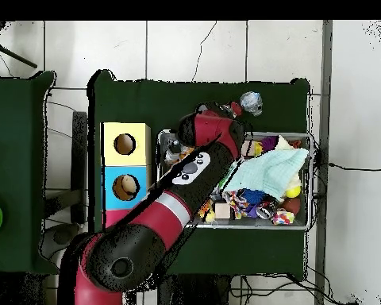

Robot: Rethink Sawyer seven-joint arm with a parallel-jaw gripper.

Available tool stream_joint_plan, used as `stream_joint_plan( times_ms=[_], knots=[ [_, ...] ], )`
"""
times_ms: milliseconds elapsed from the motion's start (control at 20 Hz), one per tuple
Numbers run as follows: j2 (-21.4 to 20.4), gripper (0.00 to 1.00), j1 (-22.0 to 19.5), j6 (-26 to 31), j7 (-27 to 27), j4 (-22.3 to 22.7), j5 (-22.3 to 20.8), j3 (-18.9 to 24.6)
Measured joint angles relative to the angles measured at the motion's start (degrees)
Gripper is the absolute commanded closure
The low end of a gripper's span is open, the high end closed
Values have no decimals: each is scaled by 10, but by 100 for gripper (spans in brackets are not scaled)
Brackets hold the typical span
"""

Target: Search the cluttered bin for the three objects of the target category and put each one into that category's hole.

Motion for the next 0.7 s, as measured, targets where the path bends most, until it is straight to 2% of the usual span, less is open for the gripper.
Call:
stream_joint_plan(
  times_ms=[250,450,700],
  knots=[
    [-33,100,2,16,-24,16,-55,18],
    [-72,100,-1,38,-71,44,-115,32],
    [-114,100,-10,49,-124,70,-165,48]
  ],
)
